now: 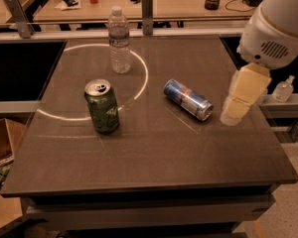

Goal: Place redbull can upright

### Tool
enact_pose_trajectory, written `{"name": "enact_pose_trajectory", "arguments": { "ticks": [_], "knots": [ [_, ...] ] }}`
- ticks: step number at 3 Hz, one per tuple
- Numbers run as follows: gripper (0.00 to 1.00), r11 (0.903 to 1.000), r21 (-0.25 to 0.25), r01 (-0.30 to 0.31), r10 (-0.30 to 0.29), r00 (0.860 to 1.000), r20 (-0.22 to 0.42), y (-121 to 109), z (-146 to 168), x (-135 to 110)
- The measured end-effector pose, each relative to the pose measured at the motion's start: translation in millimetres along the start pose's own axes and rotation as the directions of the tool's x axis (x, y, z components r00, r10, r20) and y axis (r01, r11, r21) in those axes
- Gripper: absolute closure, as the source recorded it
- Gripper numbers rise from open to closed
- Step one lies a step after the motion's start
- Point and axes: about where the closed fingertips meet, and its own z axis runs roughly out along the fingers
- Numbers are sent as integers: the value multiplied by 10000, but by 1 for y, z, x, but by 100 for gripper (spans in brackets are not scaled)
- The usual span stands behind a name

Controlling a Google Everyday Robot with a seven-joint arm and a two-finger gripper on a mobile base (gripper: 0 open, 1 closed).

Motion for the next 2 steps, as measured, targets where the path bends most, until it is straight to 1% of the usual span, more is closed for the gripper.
{"name": "enact_pose_trajectory", "arguments": {
  "ticks": [1,2],
  "knots": [
    [0,9788,-487,-1990,2006,9792,313,0,33,-9],
    [0,9573,-155,-2888,2891,9546,711,-5,49,-19]
  ]
}}
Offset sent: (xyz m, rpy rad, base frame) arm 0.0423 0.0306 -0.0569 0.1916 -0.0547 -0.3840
